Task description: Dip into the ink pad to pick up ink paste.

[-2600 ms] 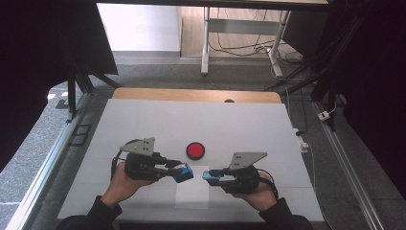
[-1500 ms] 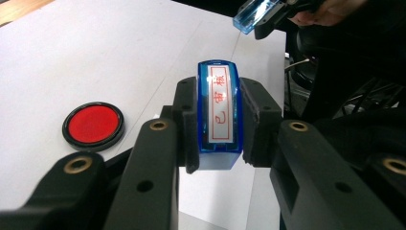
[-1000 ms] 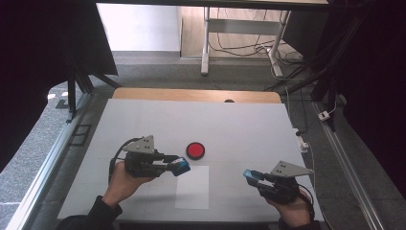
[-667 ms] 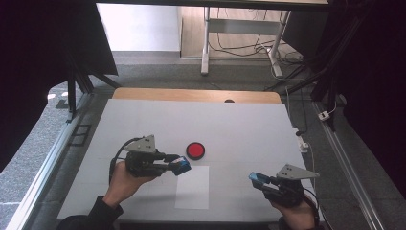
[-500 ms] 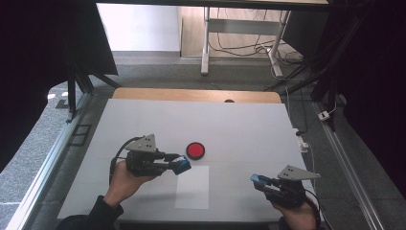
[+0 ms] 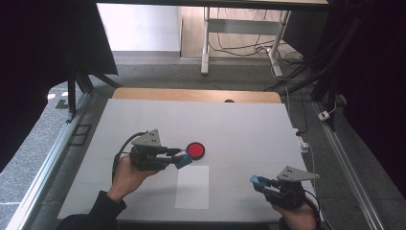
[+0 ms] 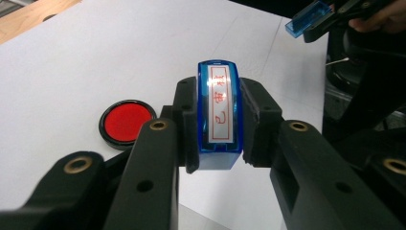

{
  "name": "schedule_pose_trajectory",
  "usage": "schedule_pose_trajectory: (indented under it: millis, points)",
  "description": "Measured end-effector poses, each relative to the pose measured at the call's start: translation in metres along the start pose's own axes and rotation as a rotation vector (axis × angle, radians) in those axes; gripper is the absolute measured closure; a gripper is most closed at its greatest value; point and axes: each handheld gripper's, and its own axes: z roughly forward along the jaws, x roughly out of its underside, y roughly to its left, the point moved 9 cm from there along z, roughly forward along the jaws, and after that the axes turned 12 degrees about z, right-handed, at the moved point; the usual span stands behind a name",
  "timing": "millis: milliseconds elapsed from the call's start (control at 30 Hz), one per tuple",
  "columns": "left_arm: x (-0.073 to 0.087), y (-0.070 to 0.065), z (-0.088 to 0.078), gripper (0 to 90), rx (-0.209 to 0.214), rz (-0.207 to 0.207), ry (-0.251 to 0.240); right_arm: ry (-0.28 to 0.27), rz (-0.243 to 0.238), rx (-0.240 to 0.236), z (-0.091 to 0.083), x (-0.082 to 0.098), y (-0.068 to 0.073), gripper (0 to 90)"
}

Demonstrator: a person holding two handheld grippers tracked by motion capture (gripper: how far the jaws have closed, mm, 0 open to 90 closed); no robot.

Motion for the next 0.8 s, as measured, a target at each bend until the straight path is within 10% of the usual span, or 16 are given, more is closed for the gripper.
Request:
schedule_pose_trajectory:
  millis: [800]
  points:
    - [-0.005, 0.026, 0.021, 70.9, -0.034, 0.019, 0.070, 0.002, -0.003, -0.007, 0.000, 0.000, 0.001, 69.1]
